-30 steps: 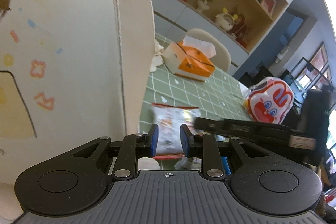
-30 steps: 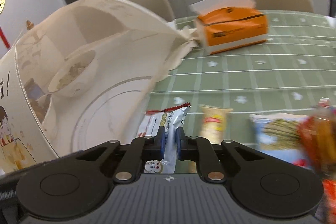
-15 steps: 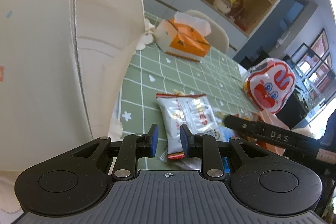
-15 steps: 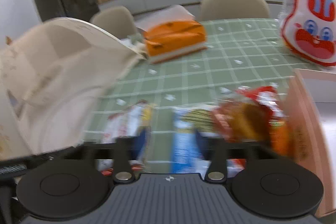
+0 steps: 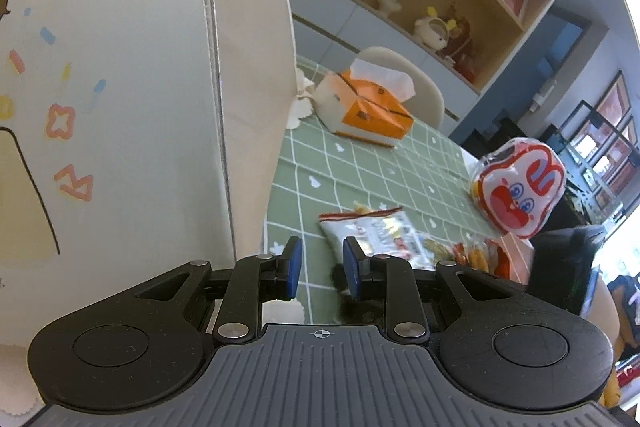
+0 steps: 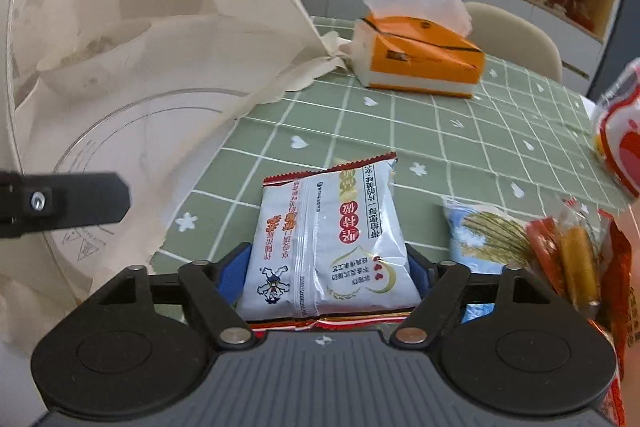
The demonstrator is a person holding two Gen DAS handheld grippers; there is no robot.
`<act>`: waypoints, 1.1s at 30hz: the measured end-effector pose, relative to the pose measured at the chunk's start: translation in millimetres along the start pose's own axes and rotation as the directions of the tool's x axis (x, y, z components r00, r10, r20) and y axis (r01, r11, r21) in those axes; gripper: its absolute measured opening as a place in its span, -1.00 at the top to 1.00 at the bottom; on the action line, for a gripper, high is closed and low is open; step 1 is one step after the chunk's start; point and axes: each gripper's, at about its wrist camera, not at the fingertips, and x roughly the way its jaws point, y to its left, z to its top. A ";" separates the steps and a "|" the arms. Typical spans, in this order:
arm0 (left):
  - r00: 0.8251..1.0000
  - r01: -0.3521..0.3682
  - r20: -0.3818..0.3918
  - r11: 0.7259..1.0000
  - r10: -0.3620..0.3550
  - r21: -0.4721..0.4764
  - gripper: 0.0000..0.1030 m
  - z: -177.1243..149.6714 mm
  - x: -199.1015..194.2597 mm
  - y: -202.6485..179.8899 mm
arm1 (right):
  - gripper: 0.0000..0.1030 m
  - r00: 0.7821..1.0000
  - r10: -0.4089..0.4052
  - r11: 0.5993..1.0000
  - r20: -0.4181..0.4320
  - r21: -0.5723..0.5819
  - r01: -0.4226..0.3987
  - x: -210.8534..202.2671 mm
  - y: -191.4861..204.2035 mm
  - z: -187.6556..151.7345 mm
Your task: Organize snacks
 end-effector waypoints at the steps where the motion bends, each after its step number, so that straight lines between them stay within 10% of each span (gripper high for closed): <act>1: 1.000 0.003 -0.004 1.000 -0.003 0.001 0.48 -0.2 0.4 0.2 | -0.39 1.000 -0.001 1.000 0.006 0.014 0.001 -4.7 -5.8 -0.3; 9: 0.996 0.035 -0.085 0.999 -0.034 0.014 0.48 -11.1 12.9 -10.2 | -0.36 0.989 -0.128 0.983 0.079 0.146 0.116 -48.3 -70.9 -15.5; 20: 0.973 -0.015 -0.230 0.999 0.004 -0.044 0.48 -28.8 47.6 -30.0 | -0.39 0.994 -0.064 0.967 0.089 0.253 0.039 -47.5 -101.6 -50.0; 27: 0.978 0.018 -0.209 0.985 0.019 0.173 0.48 -42.5 46.4 -85.0 | -0.41 0.988 -0.032 0.959 0.150 0.283 -0.012 -69.2 -114.4 -55.4; 33: 0.980 -0.020 -0.169 0.892 0.107 0.451 0.46 -66.0 74.0 -131.3 | -0.44 0.980 -0.054 0.945 0.192 0.328 -0.012 -80.1 -126.0 -54.7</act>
